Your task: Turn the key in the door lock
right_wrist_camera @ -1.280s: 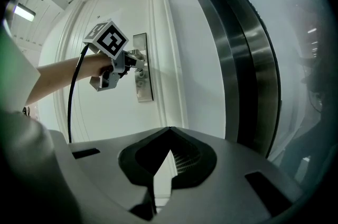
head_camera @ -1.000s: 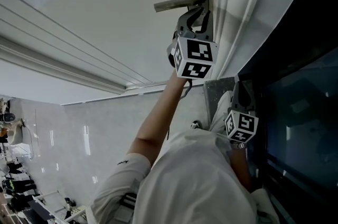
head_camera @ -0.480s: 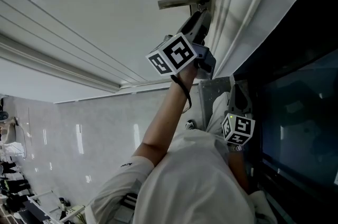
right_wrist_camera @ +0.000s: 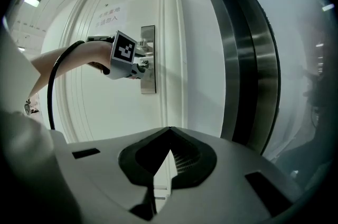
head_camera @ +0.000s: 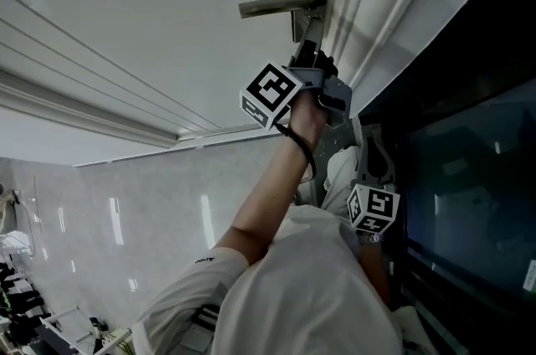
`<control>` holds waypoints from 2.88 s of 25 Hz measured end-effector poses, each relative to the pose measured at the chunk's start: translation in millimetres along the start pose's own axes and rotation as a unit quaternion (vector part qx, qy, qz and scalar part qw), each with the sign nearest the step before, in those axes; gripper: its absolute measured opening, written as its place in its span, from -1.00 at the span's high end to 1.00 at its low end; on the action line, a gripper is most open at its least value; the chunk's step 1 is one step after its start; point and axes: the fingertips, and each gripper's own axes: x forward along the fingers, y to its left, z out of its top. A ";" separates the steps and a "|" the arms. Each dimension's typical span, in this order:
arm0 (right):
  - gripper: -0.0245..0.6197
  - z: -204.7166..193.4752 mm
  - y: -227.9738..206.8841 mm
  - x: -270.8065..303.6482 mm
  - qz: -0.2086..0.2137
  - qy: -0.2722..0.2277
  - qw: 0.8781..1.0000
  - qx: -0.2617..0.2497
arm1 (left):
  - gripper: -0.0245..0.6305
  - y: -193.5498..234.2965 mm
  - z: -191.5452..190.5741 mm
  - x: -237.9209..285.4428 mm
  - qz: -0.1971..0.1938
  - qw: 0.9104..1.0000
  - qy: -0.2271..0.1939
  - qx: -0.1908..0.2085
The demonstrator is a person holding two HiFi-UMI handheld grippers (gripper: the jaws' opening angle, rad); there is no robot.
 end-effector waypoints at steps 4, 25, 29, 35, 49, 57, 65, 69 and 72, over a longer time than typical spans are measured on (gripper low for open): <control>0.95 -1.9 -6.8 4.9 -0.001 0.004 1.000 -0.002 | 0.50 3.3 5.7 6.1 -0.007 0.999 -0.028 -0.029; 0.95 -0.4 -14.8 28.0 0.015 0.008 1.000 0.000 | 0.82 3.0 10.3 16.5 0.032 0.997 -0.042 0.063; 0.95 -1.3 -14.9 26.4 0.014 0.007 1.000 0.004 | 0.81 0.1 8.6 17.8 0.049 0.989 -0.021 0.138; 0.95 -2.9 -12.0 23.4 0.017 0.006 1.000 0.007 | 0.81 -1.1 6.7 19.0 0.075 0.962 0.008 0.263; 0.95 -9.7 -6.8 11.8 0.015 0.010 1.000 0.010 | 0.79 -6.0 -3.8 22.6 0.121 0.836 0.088 0.527; 0.95 -12.8 -4.6 4.8 0.015 0.009 1.000 0.013 | 0.79 -2.4 -12.7 26.3 0.152 0.719 0.116 0.669; 0.95 -16.2 -0.2 -0.9 0.013 0.009 1.000 0.019 | 0.80 -0.2 -16.0 25.8 0.177 0.589 0.129 0.778; 0.95 -18.0 1.7 -5.2 0.010 0.009 1.000 0.022 | 0.80 1.7 -17.7 24.4 0.181 0.510 0.126 0.832; 0.95 -20.7 0.8 -7.6 0.006 0.010 1.000 0.025 | 0.80 2.4 -18.5 24.4 0.177 0.481 0.134 0.848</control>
